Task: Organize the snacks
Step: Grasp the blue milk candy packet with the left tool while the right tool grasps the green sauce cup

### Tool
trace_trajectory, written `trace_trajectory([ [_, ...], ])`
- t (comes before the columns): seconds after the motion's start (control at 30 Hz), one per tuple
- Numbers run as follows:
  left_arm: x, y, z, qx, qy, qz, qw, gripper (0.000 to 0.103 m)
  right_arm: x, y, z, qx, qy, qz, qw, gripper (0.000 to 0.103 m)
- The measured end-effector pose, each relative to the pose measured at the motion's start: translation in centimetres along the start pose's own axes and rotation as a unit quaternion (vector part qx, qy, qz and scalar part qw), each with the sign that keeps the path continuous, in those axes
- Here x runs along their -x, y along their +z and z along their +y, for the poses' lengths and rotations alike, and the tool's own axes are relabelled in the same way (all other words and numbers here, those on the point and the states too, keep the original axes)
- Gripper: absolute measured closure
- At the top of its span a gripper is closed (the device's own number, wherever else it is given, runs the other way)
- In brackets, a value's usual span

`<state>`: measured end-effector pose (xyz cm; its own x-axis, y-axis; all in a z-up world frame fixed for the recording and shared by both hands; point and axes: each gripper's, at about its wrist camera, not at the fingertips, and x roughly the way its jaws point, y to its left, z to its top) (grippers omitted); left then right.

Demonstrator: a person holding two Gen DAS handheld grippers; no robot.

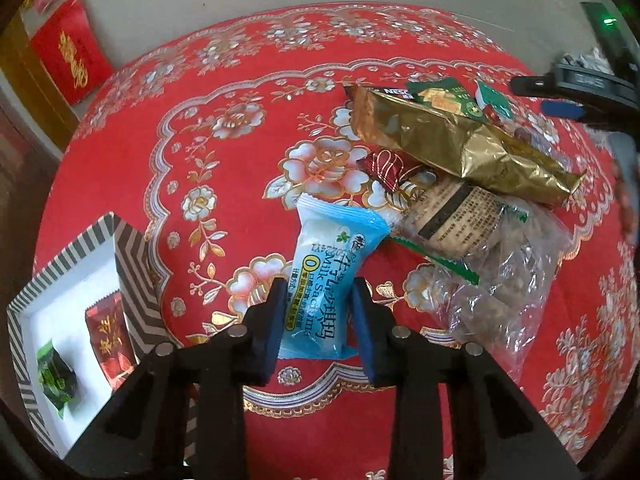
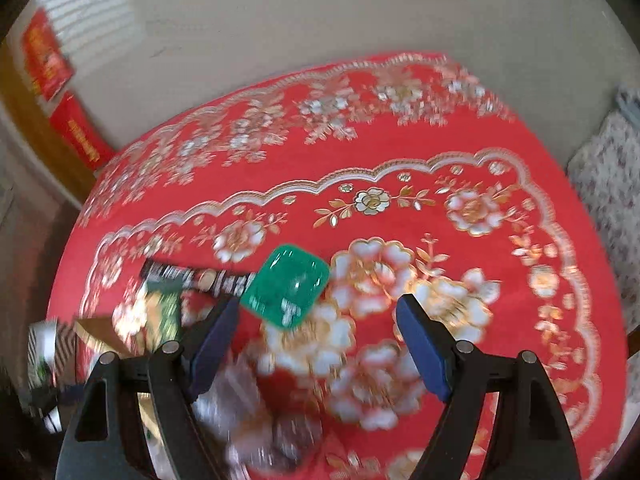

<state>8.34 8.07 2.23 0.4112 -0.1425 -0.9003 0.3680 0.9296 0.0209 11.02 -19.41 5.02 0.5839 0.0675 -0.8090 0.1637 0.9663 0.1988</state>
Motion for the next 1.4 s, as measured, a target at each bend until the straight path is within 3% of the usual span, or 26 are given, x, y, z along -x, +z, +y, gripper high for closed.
trace_trajectory([
  [0.1,-0.1,0.3,0.3,0.015,-0.010,0.006,0.9998,0.063,-1.9,0.6,0.2,-0.023,0.005,0.020,1.000,0.022],
  [0.17,-0.3,0.5,0.4,0.027,-0.001,0.011,0.9996,0.041,-2.7,0.8,0.5,-0.033,0.006,0.025,0.999,0.022],
  [0.2,-0.4,0.5,0.3,0.027,0.006,0.010,0.9996,0.037,-3.1,0.8,0.7,-0.036,0.003,0.030,0.999,0.021],
  [0.37,-0.8,0.5,0.5,0.034,0.004,0.003,0.9994,0.035,-3.4,0.5,2.3,-0.012,-0.022,0.028,0.999,0.027],
  [0.4,-0.8,0.6,0.5,0.037,0.003,0.003,0.9993,0.035,-3.3,0.4,2.6,-0.002,-0.031,0.026,0.999,0.040],
  [0.43,-0.8,0.6,0.5,0.038,0.004,0.003,0.9993,0.036,-3.3,0.2,2.8,0.009,-0.040,0.024,0.999,0.055],
  [0.5,-0.6,0.5,0.3,0.032,0.015,-0.006,0.9994,0.056,-3.1,0.0,2.8,0.023,-0.040,0.025,0.999,0.060],
  [0.53,-0.4,0.5,0.1,0.028,0.011,-0.008,0.9995,0.071,-3.0,0.0,2.6,0.024,-0.034,0.027,0.999,0.060],
  [1.2,3.5,-2.6,-2.0,0.048,0.001,-0.044,0.9979,0.072,4.8,-6.6,-1.4,0.047,-0.009,-0.023,0.999,0.062],
  [1.27,4.2,-3.1,-2.5,0.048,0.001,-0.052,0.9975,0.072,5.8,-7.6,-1.6,0.046,-0.002,-0.028,0.999,0.066],
  [1.37,5.2,-3.9,-3.6,0.041,0.006,-0.065,0.9970,0.072,7.0,-9.0,-1.5,0.050,0.011,-0.032,0.998,0.086],
  [1.4,5.4,-4.2,-3.9,0.040,0.000,-0.065,0.9971,0.072,7.2,-9.2,-1.5,0.050,0.014,-0.032,0.998,0.086],
])
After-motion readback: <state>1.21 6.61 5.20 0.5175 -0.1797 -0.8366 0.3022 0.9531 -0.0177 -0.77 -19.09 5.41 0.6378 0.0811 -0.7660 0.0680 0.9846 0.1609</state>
